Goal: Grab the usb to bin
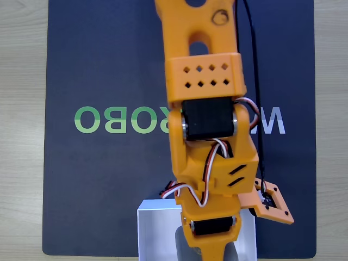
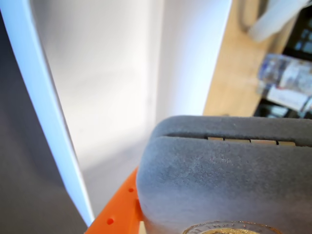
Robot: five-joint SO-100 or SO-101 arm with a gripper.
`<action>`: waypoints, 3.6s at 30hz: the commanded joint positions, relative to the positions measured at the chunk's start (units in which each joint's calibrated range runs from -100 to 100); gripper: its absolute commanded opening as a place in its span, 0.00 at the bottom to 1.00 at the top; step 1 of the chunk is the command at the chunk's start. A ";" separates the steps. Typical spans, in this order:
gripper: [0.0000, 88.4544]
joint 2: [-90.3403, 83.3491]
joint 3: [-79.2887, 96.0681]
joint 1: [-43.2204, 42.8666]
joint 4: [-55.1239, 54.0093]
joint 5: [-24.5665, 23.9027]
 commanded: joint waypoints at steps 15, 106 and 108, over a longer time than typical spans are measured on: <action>0.52 -8.18 5.85 0.51 3.66 0.45; 0.02 -152.90 134.84 3.29 29.41 0.24; 0.02 -152.90 134.84 3.29 29.41 0.24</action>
